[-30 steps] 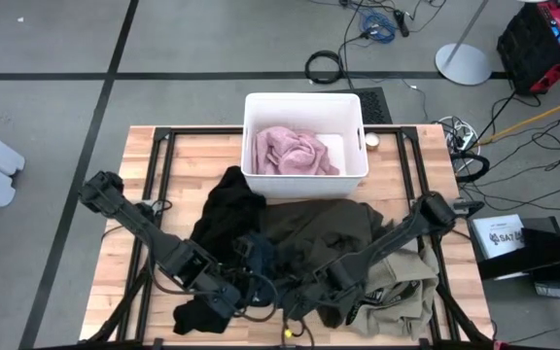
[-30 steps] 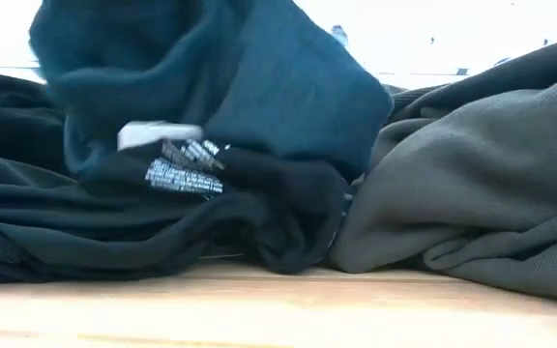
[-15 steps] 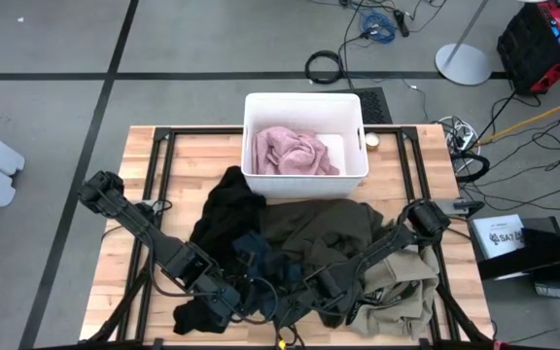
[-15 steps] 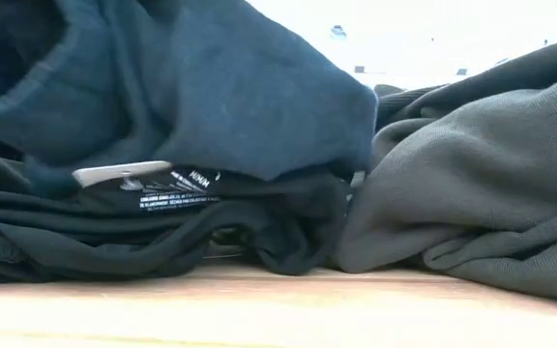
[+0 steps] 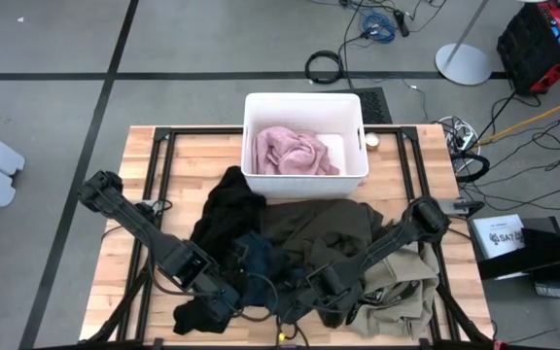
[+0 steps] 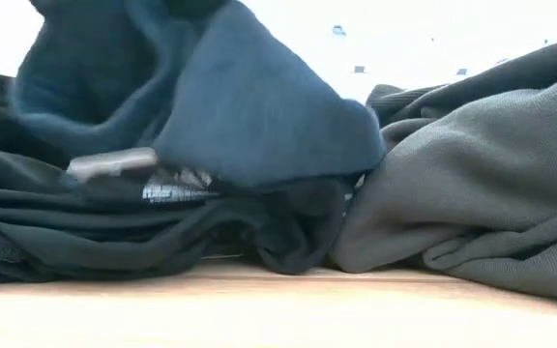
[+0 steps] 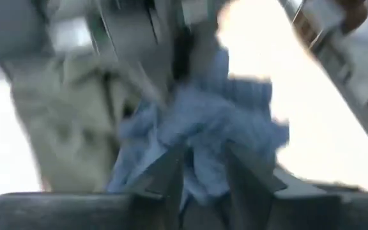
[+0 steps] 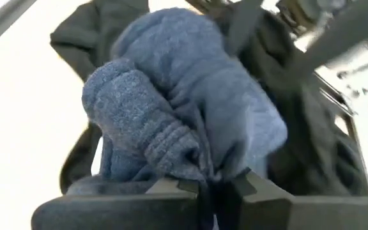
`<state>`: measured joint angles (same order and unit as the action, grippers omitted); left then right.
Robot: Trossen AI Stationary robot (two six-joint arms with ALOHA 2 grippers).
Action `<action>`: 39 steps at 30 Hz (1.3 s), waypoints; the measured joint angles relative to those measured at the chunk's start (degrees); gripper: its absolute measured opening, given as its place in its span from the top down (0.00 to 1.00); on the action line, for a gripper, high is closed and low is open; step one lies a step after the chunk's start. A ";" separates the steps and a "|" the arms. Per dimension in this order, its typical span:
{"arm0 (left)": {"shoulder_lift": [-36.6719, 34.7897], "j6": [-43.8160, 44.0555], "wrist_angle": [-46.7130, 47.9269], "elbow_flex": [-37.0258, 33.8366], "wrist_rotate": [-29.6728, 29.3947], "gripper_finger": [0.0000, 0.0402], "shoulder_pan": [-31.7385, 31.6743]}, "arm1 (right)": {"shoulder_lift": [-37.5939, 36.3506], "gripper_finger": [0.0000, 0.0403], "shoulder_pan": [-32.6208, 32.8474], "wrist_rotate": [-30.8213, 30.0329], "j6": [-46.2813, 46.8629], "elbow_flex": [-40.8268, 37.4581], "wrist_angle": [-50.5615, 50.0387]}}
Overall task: Sort clothes
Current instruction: Put the dark blue shorts into the white bin
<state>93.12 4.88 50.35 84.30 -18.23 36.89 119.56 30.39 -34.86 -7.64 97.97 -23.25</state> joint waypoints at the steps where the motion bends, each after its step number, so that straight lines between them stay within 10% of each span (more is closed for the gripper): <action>1: -0.01 1.08 2.80 0.78 -0.31 0.67 0.01 | -0.99 0.98 0.17 -0.76 1.05 0.00 -1.43; 12: -6.95 6.78 4.52 -3.14 -1.39 0.61 0.83 | -9.27 0.98 3.59 -3.72 9.80 0.00 -10.17; 30: -11.93 -14.80 -62.95 -39.72 -6.44 0.61 -1.05 | -13.28 0.99 5.32 -4.69 11.50 0.00 -9.57; 39: -11.87 -17.67 -72.22 -42.56 -3.59 0.61 -2.80 | -13.26 0.98 2.64 2.45 8.35 0.00 -6.46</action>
<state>81.25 -12.80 -21.87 41.74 -21.82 34.09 106.30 33.03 -32.42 0.71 97.97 -29.71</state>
